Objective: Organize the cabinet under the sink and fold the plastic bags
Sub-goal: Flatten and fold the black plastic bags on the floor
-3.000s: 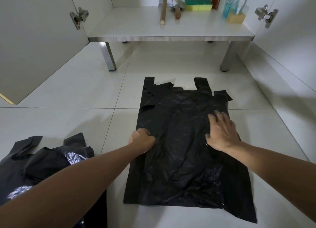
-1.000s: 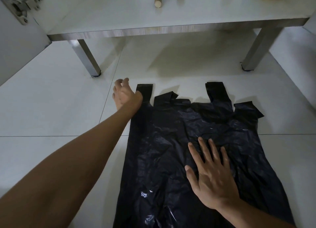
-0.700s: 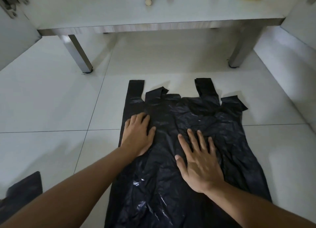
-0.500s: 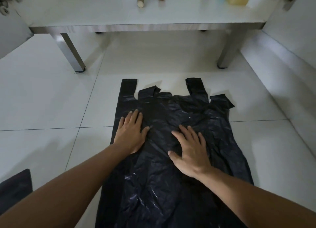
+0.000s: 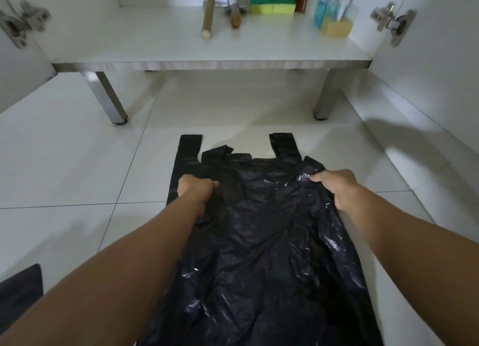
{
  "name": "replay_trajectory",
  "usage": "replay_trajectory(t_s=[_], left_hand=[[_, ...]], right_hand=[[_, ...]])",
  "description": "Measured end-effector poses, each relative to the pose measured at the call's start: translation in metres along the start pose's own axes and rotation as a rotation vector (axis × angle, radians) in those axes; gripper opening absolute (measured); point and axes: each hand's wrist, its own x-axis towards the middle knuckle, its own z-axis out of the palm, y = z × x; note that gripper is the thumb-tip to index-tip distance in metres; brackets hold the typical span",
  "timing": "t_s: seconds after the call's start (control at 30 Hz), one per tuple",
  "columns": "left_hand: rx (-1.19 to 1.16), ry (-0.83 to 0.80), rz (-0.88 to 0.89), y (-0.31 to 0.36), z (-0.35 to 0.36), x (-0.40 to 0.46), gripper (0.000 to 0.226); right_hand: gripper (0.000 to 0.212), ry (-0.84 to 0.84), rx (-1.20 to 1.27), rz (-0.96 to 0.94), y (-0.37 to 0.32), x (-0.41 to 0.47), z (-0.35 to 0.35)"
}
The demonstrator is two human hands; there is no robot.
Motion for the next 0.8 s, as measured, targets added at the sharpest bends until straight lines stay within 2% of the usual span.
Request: replay_trajectory(t_s=[0.07,0.1,0.23,0.3,0.37,0.43,0.5,0.53,0.63,0.7,0.8], left_hand=[[-0.166,-0.104,-0.054,0.011,-0.005,-0.001,0.027],[-0.220,-0.164,-0.018,0.018,-0.008,0.000,0.029],[-0.386,-0.330,0.313,0.039,-0.035,0.000,0.037],[-0.349,-0.313,0.353,0.035,-0.049,0.006,0.043],[-0.249,-0.220,0.259,0.023,-0.055,0.016,0.056],[-0.141,-0.122,0.116,0.008,-0.054,0.019,0.066],[-0.047,-0.127,0.060,-0.006,-0.053,0.019,0.049],[-0.030,-0.128,0.041,-0.012,-0.052,0.020,0.045],[-0.026,-0.085,0.032,-0.024,-0.052,0.025,0.066],[-0.025,-0.074,0.052,-0.027,-0.053,0.028,0.063],[-0.048,-0.140,0.088,-0.027,-0.053,0.030,0.059]], right_hand=[[0.028,-0.062,0.107,0.013,-0.013,-0.002,0.000],[0.026,-0.105,0.162,-0.010,-0.021,-0.006,0.000],[0.029,-0.205,0.357,-0.279,-0.044,-0.013,-0.001],[0.035,-0.194,0.369,-0.348,-0.043,-0.015,0.001],[0.040,-0.147,0.219,-0.340,-0.033,-0.012,0.008],[0.072,-0.068,0.038,-0.232,-0.020,-0.008,0.014],[0.084,-0.039,-0.080,-0.160,-0.009,-0.008,0.017],[0.082,-0.050,-0.125,-0.145,-0.003,-0.009,0.019],[0.061,-0.037,-0.187,-0.120,0.009,-0.010,0.021],[0.046,0.014,-0.189,-0.123,0.010,-0.010,0.020],[0.023,0.066,-0.217,-0.206,0.003,-0.012,0.017]])
